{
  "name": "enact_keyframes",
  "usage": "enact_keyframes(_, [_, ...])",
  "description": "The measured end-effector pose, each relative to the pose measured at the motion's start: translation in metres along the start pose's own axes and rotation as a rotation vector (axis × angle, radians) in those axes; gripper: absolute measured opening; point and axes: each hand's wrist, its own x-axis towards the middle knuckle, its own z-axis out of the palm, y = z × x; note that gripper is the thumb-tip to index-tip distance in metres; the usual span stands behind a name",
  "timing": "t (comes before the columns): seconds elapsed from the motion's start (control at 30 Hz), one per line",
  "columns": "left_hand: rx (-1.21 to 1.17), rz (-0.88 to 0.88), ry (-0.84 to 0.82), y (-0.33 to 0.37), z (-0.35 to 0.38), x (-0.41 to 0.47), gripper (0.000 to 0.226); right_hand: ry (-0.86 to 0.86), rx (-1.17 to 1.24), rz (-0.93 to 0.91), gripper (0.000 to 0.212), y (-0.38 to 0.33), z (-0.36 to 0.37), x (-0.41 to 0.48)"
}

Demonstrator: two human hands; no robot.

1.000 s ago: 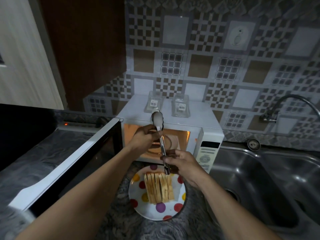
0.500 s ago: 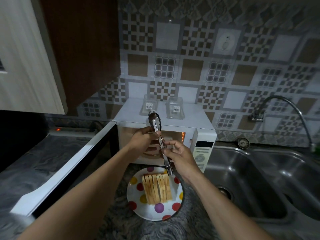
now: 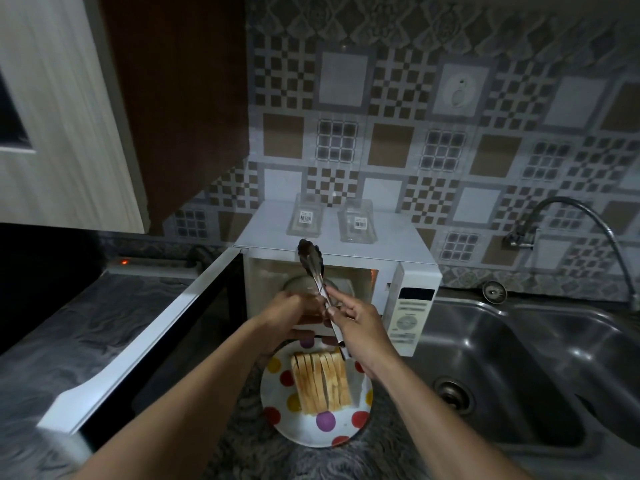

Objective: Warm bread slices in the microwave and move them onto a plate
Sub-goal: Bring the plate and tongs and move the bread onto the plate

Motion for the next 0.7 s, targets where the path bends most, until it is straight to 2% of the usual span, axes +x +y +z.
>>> enact_keyframes(0.17, [-0.059,-0.016,0.01,-0.015,0.001,0.004,0.029,0.04,-0.003,0.061,0.026,0.003,0.001,0.002])
enact_keyframes(0.43, [-0.182,-0.007,0.17,-0.025,0.014,0.001,0.019,0.042,-0.063,0.155,0.02,0.02,0.004,0.0])
enact_keyframes(0.5, [-0.166,-0.009,0.223,-0.028,0.014,-0.002,0.021,0.019,-0.126,0.175,0.018,0.024,0.003,-0.003])
enact_keyframes(0.63, [-0.108,-0.004,0.326,-0.034,0.005,-0.007,0.024,0.051,-0.307,0.194,0.028,0.037,-0.007,-0.007])
enact_keyframes(0.7, [0.033,-0.002,0.383,-0.036,-0.001,-0.013,0.023,0.08,-0.415,0.211,0.026,0.05,-0.012,-0.007])
